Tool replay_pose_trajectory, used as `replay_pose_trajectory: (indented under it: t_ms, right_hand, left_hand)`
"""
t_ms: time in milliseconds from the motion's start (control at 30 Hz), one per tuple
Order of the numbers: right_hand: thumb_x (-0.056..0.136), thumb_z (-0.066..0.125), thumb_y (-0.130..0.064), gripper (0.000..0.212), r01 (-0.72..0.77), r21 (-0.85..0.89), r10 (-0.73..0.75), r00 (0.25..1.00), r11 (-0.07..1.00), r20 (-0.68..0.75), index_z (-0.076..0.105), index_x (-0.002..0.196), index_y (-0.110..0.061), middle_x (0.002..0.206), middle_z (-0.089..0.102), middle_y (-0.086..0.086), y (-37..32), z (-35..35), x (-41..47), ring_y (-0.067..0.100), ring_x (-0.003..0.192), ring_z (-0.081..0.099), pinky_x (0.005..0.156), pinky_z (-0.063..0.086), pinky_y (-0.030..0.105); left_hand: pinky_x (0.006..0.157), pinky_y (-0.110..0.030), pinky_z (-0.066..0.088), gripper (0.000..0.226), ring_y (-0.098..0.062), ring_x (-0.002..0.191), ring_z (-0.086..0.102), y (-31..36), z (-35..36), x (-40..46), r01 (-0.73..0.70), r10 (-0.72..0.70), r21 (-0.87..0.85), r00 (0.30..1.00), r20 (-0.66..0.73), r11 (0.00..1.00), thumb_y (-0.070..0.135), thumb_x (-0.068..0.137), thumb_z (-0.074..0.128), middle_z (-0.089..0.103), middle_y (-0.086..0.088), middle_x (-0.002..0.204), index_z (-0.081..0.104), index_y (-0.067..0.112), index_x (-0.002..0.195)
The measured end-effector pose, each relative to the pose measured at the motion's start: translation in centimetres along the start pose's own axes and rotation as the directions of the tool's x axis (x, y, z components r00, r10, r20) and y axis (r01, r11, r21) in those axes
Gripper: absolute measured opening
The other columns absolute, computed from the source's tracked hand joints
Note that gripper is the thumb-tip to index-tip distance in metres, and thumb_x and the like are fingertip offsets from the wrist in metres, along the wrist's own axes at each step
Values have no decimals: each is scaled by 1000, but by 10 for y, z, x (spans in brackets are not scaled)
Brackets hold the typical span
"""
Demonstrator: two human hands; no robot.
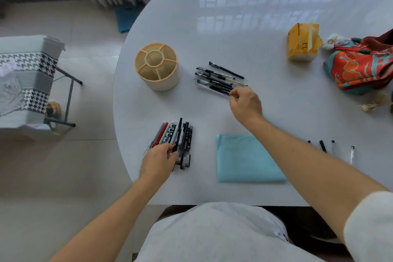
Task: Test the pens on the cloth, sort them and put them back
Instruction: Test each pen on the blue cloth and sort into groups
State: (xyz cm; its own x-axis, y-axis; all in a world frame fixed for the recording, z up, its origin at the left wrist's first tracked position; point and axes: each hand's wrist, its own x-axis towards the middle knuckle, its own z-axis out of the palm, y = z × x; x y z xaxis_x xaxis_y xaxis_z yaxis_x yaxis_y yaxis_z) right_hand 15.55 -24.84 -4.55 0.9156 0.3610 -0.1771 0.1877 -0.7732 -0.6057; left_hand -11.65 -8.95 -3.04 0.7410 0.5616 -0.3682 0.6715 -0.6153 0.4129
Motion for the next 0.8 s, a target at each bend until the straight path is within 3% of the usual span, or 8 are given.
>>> replay_pose_trajectory:
  t_ms: [167,333,433,533,633,700,800]
  right_hand:
    - [93,59,-20,18,116,-279,-99,992,953,76,72,104,-15,114,64,11,4,12,29,34,104,62,78,48,36]
    - [98,56,-22,21,218,-405,-199,976,888,91,72,98,-8,113,61,11,14,21,24,33,110,54,72,43,35]
    - [99,54,-20,22,225,-425,-192,974,877,119,71,99,-6,115,61,10,16,17,20,32,112,52,75,46,37]
    - [92,60,-20,14,162,-261,-142,985,952,93,69,94,-10,104,66,7,17,9,6,28,103,59,77,49,36]
    - [88,68,-19,3,66,75,-74,992,995,107,69,87,-17,83,71,-2,20,-6,-29,19,78,66,76,57,37]
    - [85,73,-17,5,9,254,-42,991,967,126,70,83,-20,74,71,-7,24,-20,-61,15,70,68,72,59,35]
    - [84,79,-15,12,-57,372,-6,986,926,167,73,81,-25,71,72,-8,36,-37,-111,12,66,67,66,59,31]
  left_hand:
    - [81,-35,55,30,-18,89,60,-17,1,-4,97,-97,26,995,14,995,34,96,61,70,1,108,65,23,124]
    - [80,-35,55,30,-19,93,63,-22,5,-5,91,-91,16,996,-19,996,36,95,63,68,3,111,62,25,123]
    - [77,-35,55,30,-16,86,60,-16,5,-3,41,-42,-20,998,-53,999,33,96,61,64,7,101,60,24,124]
    - [73,-37,55,20,-7,73,54,-2,0,1,-60,49,-92,992,-117,994,29,94,63,55,16,84,62,26,113]
    - [71,-34,52,16,-6,72,52,18,-2,11,-131,104,-181,983,-150,975,29,92,64,51,17,77,59,31,107]
    - [73,-26,50,31,-6,79,56,33,-3,17,-185,152,-281,979,-137,942,31,93,63,55,16,89,52,38,122]
    - [76,-16,50,58,-7,86,59,51,-2,25,-274,278,-357,960,-41,893,35,97,60,53,21,117,32,49,146]
